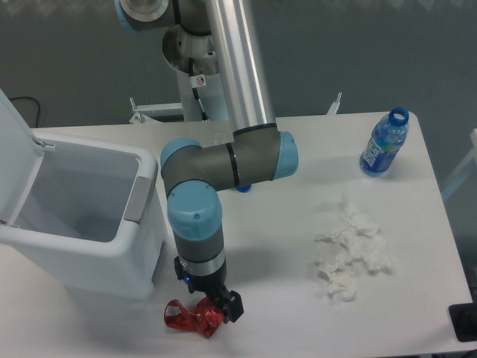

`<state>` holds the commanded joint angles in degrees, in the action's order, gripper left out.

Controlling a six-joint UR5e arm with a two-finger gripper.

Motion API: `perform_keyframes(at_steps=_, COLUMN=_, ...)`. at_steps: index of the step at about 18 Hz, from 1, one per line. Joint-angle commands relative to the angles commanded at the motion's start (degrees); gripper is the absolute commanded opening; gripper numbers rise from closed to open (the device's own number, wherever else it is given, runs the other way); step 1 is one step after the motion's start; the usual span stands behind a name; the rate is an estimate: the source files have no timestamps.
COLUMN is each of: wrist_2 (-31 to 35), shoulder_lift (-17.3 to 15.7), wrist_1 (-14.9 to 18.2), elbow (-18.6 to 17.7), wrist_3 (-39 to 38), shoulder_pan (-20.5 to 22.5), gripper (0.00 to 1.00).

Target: Pick up the cans

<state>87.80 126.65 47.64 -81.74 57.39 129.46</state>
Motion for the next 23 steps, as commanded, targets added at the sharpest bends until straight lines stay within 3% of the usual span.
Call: perform_keyframes(at_steps=23, wrist_2=0.53, shoulder_lift=2.90, wrist_1=-0.53, elbow=0.00, wrist_3=-2.28, shoulder_pan=-0.44, gripper=1.00)
